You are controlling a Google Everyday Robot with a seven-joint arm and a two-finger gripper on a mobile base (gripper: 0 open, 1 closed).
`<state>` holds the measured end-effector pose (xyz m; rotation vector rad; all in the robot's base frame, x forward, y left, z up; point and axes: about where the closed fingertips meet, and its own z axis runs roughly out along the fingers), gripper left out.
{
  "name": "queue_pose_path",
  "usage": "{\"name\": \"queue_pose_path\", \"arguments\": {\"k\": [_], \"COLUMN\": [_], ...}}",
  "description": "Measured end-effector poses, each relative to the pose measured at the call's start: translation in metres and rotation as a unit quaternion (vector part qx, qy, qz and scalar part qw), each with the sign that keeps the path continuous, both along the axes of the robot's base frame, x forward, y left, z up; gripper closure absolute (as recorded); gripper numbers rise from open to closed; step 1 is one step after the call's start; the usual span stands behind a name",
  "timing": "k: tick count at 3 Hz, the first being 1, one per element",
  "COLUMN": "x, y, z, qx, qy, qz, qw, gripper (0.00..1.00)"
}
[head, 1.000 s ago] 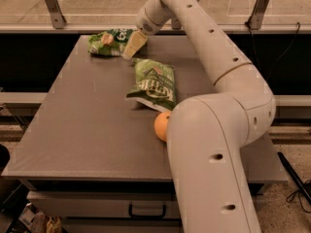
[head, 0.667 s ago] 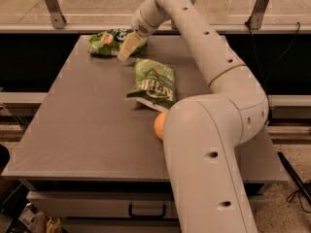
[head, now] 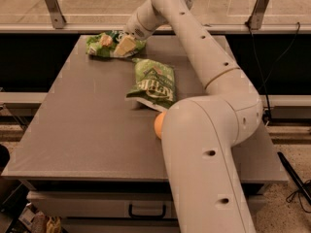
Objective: Pick green rice chip bag
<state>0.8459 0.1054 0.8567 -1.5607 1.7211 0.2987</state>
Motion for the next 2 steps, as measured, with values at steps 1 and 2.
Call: {"name": "queue_pose_path", "arguments": {"k": [1, 2], "x": [-0.0002, -0.0003], "y": [0.0035, 0.0063], "z": [-0.0038, -0.0075], "qx": [-0.001, -0.001], "qy": [0.002, 0.005], "qz": [0.002, 0.004], "qw": [1.0, 1.0], "gripper": [0.59, 0.81]}}
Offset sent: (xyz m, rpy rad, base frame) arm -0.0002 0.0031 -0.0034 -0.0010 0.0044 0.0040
